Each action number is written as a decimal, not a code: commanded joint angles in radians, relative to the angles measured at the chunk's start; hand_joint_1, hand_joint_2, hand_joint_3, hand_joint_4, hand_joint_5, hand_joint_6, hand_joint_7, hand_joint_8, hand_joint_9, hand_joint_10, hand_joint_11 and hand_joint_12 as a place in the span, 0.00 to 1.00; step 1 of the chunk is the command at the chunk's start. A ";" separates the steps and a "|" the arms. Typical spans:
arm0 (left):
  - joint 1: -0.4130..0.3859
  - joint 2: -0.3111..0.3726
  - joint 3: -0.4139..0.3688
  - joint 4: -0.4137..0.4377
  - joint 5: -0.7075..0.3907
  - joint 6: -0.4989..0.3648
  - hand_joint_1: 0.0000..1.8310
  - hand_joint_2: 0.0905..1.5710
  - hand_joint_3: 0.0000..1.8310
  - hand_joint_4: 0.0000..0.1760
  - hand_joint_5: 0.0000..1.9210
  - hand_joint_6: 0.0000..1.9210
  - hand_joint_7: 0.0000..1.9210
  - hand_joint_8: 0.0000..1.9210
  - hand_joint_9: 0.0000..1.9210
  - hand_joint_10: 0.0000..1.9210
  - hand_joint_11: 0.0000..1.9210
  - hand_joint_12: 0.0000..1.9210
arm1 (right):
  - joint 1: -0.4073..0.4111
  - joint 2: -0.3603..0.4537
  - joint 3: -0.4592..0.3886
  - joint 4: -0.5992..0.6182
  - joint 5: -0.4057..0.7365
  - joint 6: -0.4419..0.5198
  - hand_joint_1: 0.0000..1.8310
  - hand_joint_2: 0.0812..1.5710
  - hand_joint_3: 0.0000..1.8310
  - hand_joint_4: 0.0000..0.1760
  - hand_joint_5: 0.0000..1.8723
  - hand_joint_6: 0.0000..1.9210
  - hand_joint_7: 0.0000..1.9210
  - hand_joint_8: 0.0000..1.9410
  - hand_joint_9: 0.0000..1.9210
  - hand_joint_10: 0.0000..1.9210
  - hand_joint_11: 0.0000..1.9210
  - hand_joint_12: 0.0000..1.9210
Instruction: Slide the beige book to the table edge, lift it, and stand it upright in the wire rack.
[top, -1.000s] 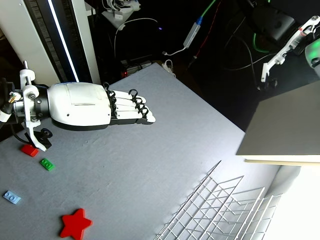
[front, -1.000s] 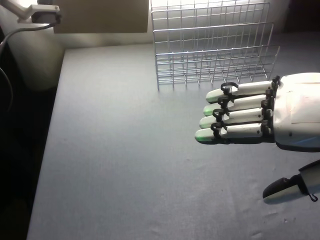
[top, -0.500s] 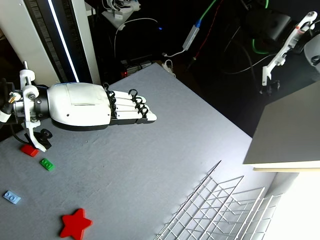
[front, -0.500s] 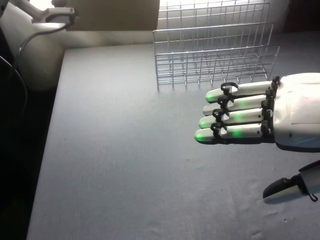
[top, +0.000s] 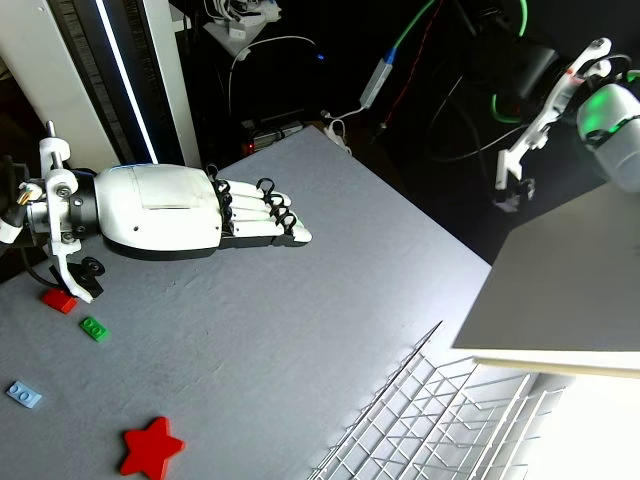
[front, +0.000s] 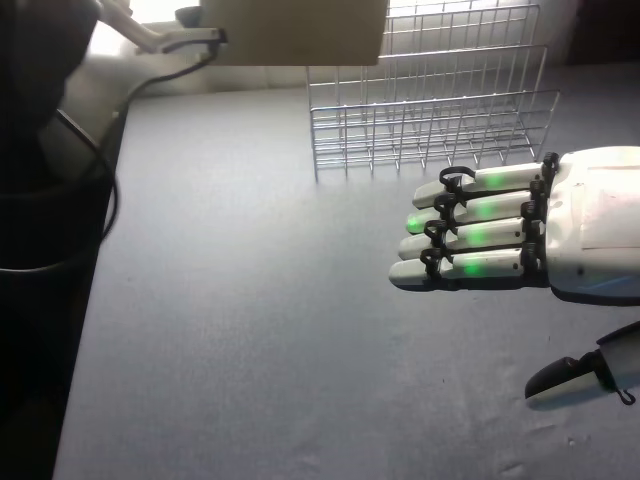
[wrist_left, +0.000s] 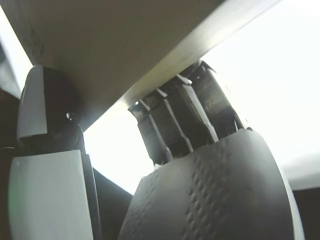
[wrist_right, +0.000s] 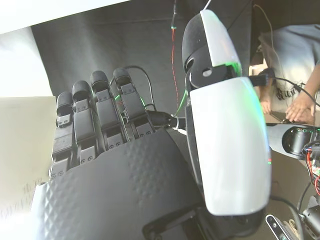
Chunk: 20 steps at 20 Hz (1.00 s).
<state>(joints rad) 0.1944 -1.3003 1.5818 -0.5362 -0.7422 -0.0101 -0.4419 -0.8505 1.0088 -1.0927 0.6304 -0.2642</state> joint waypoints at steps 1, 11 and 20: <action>0.000 0.009 -0.002 0.020 -0.140 -0.025 0.75 0.69 0.00 0.00 0.47 0.46 0.53 0.50 0.49 0.67 0.37 0.80 | 0.004 0.003 -0.006 0.054 0.070 -0.002 0.18 0.69 0.00 0.00 0.05 0.00 0.07 0.00 0.07 0.00 0.00 0.08; 0.043 -0.002 -0.027 0.043 -0.190 -0.043 0.74 0.69 0.00 0.00 0.47 0.48 0.53 0.52 0.50 0.64 0.38 0.81 | 0.003 0.003 -0.007 0.054 0.070 -0.008 0.20 0.68 0.00 0.00 0.04 0.00 0.07 0.00 0.07 0.00 0.00 0.11; 0.078 -0.043 -0.027 0.073 -0.239 -0.070 0.74 0.70 0.00 0.00 0.46 0.50 0.52 0.53 0.49 0.66 0.38 0.82 | 0.003 0.003 -0.007 0.054 0.070 -0.015 0.22 0.66 0.00 0.00 0.05 0.00 0.09 0.00 0.08 0.00 0.00 0.16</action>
<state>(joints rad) 0.2817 -1.3556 1.5555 -0.4808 -0.8536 -0.0620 -0.4438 -0.8505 1.0069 -1.0927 0.6285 -0.2760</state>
